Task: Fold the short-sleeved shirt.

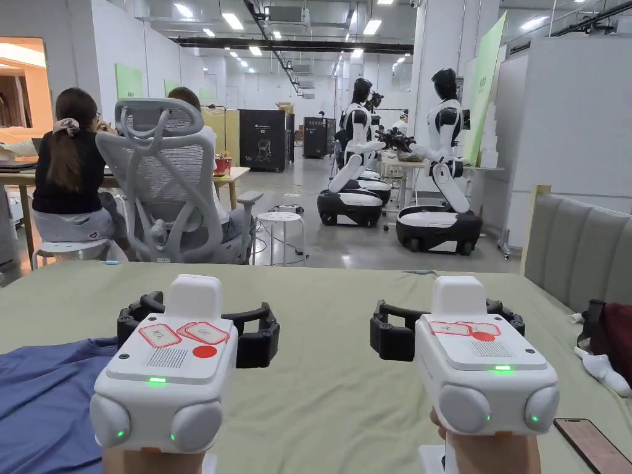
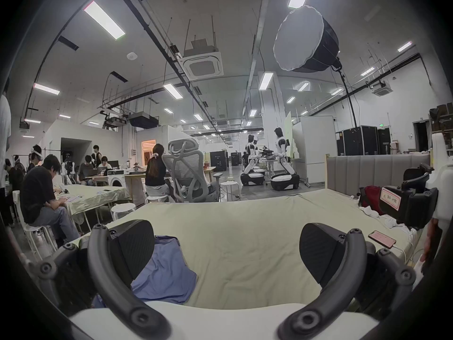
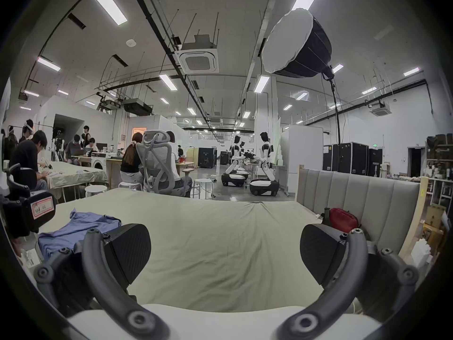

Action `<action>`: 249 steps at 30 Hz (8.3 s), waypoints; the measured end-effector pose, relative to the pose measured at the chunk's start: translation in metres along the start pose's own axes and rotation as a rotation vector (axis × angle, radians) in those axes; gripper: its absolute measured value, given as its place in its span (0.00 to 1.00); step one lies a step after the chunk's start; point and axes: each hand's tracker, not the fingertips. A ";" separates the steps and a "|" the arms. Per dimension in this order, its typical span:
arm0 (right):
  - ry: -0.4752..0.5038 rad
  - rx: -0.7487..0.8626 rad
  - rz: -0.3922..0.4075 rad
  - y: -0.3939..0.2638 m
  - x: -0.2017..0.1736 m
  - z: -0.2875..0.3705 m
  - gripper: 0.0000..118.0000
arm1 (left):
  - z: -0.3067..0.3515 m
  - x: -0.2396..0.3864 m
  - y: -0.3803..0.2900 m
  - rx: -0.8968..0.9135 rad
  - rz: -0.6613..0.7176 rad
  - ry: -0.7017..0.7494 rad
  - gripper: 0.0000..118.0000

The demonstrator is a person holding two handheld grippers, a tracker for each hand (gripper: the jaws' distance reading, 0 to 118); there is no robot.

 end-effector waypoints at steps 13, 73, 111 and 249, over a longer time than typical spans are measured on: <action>0.022 -0.015 0.020 -0.001 -0.003 -0.002 1.00 | -0.002 0.000 -0.002 -0.003 0.009 -0.011 1.00; -0.015 -0.029 0.022 -0.001 0.001 0.003 1.00 | 0.004 -0.001 0.002 0.003 0.006 -0.014 1.00; -0.012 -0.093 0.024 -0.012 0.003 -0.004 1.00 | 0.003 0.001 -0.005 -0.007 0.009 -0.032 1.00; 0.168 -0.342 0.060 -0.070 -0.025 -0.176 0.00 | -0.336 -0.163 -0.074 -0.817 0.199 -0.100 0.00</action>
